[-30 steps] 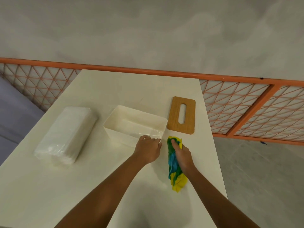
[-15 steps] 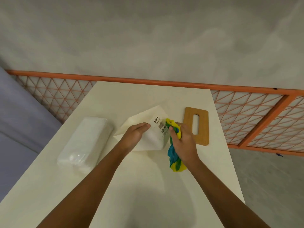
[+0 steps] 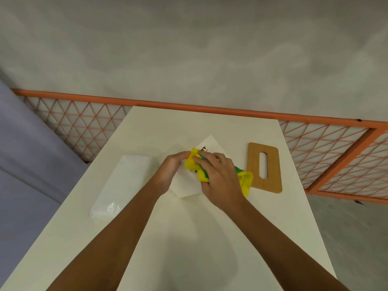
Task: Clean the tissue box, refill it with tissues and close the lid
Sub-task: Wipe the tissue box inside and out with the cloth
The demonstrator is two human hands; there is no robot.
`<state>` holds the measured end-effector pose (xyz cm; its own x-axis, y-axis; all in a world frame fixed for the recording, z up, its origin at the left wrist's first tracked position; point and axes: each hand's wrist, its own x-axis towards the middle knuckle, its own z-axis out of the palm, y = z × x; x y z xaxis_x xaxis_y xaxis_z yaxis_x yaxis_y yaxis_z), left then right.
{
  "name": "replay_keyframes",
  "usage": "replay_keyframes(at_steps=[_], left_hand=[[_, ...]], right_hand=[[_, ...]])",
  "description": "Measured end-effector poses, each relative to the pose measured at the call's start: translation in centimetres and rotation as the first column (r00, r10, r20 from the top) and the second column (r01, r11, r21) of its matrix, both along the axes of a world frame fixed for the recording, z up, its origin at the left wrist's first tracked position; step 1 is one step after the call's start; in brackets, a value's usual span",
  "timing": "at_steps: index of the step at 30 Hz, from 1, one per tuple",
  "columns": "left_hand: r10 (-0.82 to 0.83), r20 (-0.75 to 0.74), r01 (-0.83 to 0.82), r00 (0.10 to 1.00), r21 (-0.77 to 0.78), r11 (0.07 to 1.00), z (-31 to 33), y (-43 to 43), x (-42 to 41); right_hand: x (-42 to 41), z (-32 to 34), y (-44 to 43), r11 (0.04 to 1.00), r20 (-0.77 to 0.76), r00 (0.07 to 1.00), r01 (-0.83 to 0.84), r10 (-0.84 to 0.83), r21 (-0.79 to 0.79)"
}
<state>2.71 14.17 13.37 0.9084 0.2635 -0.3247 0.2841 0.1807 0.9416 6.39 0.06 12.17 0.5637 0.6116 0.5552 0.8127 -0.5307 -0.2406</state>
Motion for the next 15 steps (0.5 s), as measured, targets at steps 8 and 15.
replay_keyframes(at_steps=[8, 15], left_hand=[[-0.023, -0.037, 0.021, 0.999, -0.047, 0.999, -0.2, 1.9, 0.7], [-0.020, -0.017, 0.021, 1.000, 0.020, 1.000, -0.3, 3.0, 1.1]], right_hand=[[-0.3, 0.1, 0.7, 0.990, 0.099, 0.994, -0.034, 0.048, -0.136], [-0.7, -0.2, 1.1, 0.993, 0.130, 0.991, -0.025, 0.039, -0.113]])
